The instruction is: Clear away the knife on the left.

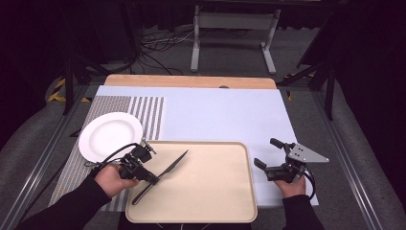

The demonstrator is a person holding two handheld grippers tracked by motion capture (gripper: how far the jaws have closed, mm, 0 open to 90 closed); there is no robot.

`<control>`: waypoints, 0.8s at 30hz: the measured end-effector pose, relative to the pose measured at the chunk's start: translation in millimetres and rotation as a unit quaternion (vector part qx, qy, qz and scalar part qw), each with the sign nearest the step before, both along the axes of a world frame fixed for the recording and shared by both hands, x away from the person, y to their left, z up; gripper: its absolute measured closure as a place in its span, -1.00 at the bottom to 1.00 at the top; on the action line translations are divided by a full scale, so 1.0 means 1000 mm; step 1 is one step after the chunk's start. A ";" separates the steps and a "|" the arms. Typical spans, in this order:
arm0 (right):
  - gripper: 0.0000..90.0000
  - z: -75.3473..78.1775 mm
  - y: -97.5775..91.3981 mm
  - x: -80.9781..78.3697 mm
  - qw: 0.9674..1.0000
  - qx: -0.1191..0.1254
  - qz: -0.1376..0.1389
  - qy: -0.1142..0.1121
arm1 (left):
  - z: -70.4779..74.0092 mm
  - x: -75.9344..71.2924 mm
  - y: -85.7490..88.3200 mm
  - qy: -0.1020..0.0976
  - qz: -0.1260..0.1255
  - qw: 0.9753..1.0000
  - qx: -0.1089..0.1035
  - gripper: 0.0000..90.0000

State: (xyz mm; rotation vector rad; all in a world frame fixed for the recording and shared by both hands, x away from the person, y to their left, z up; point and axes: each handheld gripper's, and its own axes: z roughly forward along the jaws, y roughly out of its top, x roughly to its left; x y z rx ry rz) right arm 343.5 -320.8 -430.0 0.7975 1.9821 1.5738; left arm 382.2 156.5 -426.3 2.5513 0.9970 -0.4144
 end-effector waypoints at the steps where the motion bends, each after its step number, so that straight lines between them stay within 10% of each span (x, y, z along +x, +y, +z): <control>1: -0.97 0.000 0.000 0.000 1.000 0.000 0.001 0.000 | 0.000 0.000 0.000 0.000 0.001 1.000 0.001 0.76; 15: -0.97 0.000 0.001 0.000 1.000 0.001 0.002 0.000 | 0.009 0.000 0.005 -0.014 0.000 1.000 -0.014 0.77; 20: -0.97 0.000 0.000 0.000 1.000 0.000 0.002 0.000 | 0.020 0.004 0.002 -0.059 0.008 0.997 -0.053 0.41; 24: -0.97 0.000 0.000 0.000 1.000 -0.001 0.003 -0.001 | 0.028 0.005 -0.009 -0.111 -0.016 0.992 -0.052 0.73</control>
